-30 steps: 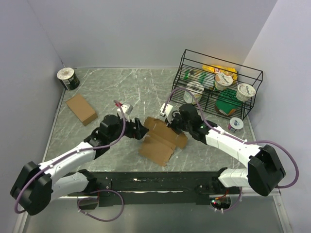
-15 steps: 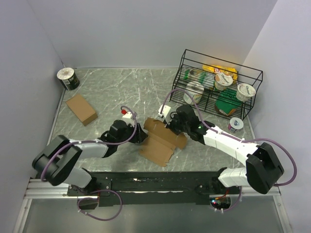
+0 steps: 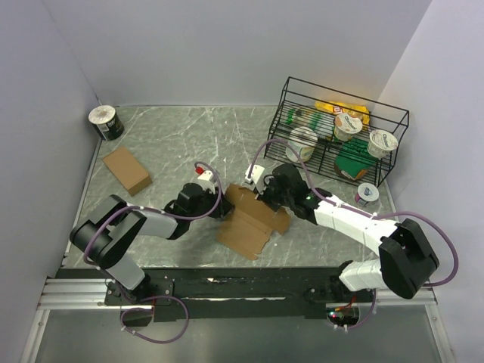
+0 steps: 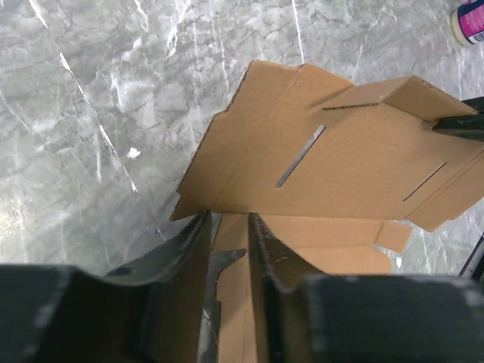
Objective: Fold the paper box
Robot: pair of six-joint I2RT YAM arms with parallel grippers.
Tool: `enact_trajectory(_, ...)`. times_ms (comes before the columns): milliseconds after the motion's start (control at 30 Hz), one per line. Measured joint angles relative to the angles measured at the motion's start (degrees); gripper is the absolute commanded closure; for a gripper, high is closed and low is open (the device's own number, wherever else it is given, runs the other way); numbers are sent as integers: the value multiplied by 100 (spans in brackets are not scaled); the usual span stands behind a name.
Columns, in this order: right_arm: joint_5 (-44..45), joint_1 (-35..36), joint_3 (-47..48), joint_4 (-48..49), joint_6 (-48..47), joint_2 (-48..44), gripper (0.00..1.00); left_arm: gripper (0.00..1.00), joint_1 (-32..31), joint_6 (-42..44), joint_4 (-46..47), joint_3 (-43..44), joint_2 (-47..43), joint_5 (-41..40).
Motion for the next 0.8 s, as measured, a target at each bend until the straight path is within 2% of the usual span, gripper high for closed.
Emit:
enact_trajectory(100,66,0,0,-2,0,24,100,72,-22,-4,-9,28,37,-11)
enact_trajectory(333,170,0,0,-57,-2,42,100,66,-304,13,-317,195,125,-304)
enact_trajectory(567,136,0,0,-50,0,59,100,50,-393,22,-490,284,125,-409)
enact_trajectory(667,120,2,0,-42,2,59,100,49,-424,22,-531,291,125,-437)
enact_trajectory(800,107,2,0,-42,2,59,100,54,-433,20,-573,291,125,-476)
